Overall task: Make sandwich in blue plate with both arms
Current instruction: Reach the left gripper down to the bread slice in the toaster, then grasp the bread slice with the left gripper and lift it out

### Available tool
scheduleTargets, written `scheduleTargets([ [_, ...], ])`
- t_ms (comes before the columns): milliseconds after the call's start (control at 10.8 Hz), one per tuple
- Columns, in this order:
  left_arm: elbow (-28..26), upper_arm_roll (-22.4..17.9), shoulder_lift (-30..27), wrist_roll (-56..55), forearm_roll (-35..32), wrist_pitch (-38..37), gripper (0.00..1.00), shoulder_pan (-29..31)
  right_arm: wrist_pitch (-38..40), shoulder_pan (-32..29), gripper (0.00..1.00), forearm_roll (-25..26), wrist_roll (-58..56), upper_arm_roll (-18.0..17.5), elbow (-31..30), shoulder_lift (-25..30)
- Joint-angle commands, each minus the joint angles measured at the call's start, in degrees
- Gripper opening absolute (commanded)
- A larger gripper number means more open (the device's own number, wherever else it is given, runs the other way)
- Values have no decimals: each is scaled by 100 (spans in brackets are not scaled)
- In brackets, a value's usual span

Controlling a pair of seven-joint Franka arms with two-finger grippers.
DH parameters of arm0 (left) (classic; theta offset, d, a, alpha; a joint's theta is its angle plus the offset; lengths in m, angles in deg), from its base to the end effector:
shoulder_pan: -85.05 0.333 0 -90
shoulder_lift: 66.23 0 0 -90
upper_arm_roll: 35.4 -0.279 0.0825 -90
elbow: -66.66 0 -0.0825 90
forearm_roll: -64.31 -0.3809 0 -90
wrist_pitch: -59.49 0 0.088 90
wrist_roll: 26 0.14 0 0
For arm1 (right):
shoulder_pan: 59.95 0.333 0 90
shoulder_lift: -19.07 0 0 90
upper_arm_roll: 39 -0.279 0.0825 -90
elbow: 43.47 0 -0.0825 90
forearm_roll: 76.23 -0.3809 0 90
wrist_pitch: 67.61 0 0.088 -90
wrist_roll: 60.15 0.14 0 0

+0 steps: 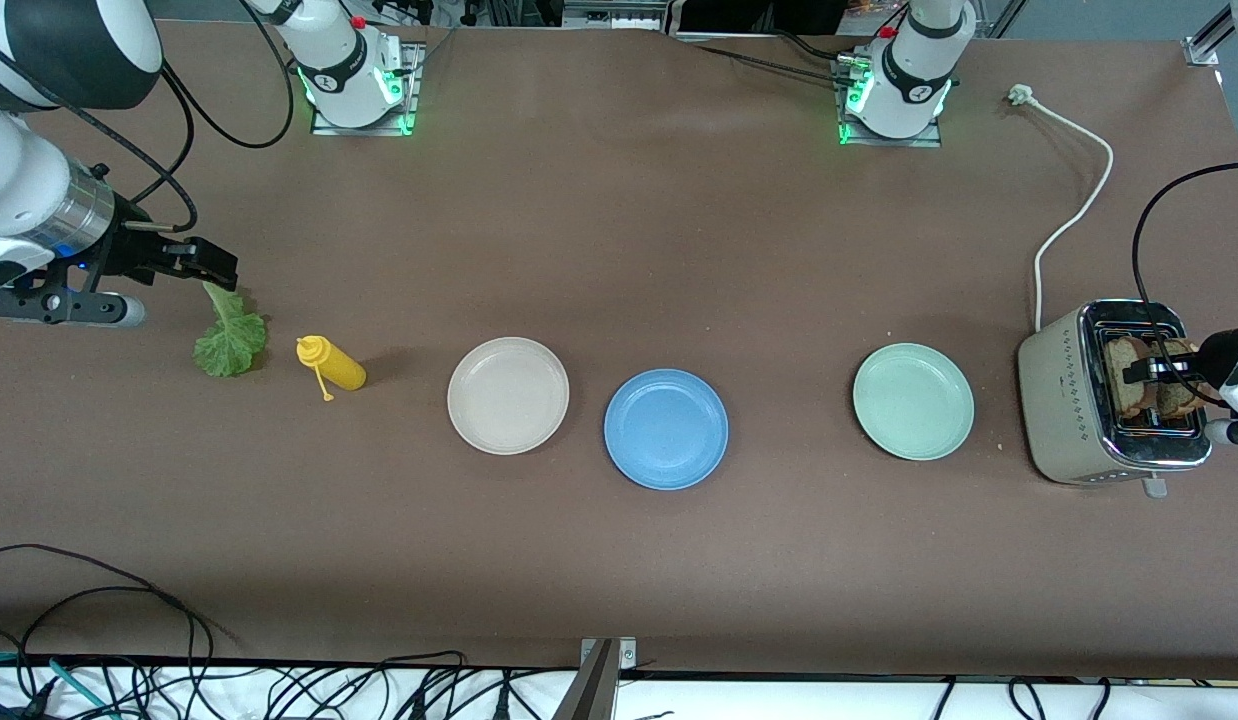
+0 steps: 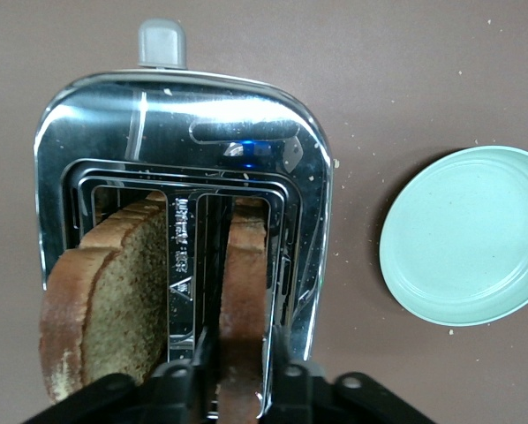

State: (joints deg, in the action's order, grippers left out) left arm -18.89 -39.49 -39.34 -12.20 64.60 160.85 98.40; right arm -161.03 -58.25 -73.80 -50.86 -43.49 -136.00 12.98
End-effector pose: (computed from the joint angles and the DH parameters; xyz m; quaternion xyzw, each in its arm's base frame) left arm 0.6148 0.1877 0.3217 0.9948 0.0301 -0.0962 0.0123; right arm 0.5729 0.0549 0.4790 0.9985 -0.0248 -0.0425 0.0229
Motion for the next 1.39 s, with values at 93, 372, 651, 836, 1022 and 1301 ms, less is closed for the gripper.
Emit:
scheduleTargets([
  [93, 3, 14, 27, 149, 138, -2, 0, 45, 0, -3, 100, -32, -14, -9, 51, 11],
  [372, 81, 23, -130, 131, 130, -317, 0, 36, 17, -12, 100, -32, -15, -9, 51, 11],
  [651, 91, 58, -500, 96, 86, -555, 0, -43, 0, -12, 100, -32, -23, -9, 51, 11],
  [836, 117, 163, -544, 35, 51, -696, 0, -139, -9, -12, 100, -41, -23, -9, 51, 2],
  [1022, 274, 147, -728, 43, 173, -975, 0, -209, -9, -12, 100, -41, -23, -9, 51, -7],
  [1301, 319, 172, -1351, -27, 121, -1337, 0, -429, -18, -20, 100, -41, -23, -9, 51, -16],
])
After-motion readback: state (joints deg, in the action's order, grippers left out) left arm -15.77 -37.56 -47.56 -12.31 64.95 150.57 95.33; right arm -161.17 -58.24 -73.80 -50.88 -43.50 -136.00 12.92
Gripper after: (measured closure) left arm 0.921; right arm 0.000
